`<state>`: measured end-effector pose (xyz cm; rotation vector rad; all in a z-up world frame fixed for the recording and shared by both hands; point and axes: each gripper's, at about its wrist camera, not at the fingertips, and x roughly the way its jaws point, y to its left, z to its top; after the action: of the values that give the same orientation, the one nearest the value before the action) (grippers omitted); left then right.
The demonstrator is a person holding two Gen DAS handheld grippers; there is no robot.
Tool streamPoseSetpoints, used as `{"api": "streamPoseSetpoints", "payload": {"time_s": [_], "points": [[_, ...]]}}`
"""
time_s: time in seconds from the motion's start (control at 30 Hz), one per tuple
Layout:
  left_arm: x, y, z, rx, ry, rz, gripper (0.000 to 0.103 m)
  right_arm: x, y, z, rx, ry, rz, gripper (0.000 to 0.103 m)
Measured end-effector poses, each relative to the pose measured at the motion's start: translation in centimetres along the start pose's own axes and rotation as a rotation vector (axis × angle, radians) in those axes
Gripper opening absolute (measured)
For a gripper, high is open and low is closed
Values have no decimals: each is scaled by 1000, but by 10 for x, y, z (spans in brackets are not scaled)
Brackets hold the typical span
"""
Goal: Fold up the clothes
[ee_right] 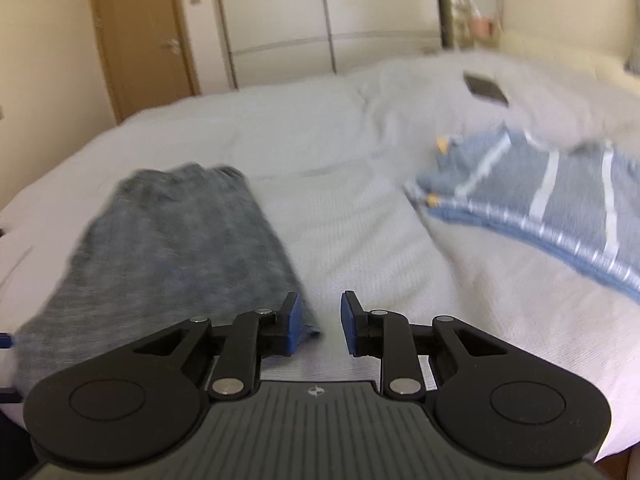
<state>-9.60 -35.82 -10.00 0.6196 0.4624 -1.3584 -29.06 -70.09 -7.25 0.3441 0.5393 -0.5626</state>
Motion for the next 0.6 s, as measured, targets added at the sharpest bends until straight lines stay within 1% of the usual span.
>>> {"api": "streamPoseSetpoints", "payload": {"time_s": [0.07, 0.1, 0.13, 0.2, 0.27, 0.37, 0.43, 0.5, 0.57, 0.6], "points": [[-1, 2, -3, -31, -5, -21, 53, -10, 9, -1, -21, -15, -2, 32], [-1, 3, -3, -45, -8, -35, 53, -16, 21, -6, -47, -14, 30, 34], [-1, 2, -2, -46, -8, -33, 53, -20, 32, -10, -71, -8, 63, 38], [-5, -1, 0, -13, -12, -2, 52, -26, 60, -23, -152, 6, 136, 41], [-14, 0, 1, 19, -23, 34, 55, -31, 93, -37, -262, 15, 184, 43], [-28, 8, 0, 31, -31, 101, 55, -35, 140, -59, -411, 26, 266, 43], [-36, 13, -3, 23, -34, 128, 56, -36, 164, -73, -499, 30, 302, 42], [-44, 17, -7, 1, -37, 137, 57, -34, 189, -84, -606, 11, 286, 41], [-49, 19, -11, -12, -39, 143, 58, -31, 209, -95, -731, -32, 245, 43], [-51, 19, -12, -16, -41, 144, 59, -29, 218, -101, -807, -59, 207, 44]]}}
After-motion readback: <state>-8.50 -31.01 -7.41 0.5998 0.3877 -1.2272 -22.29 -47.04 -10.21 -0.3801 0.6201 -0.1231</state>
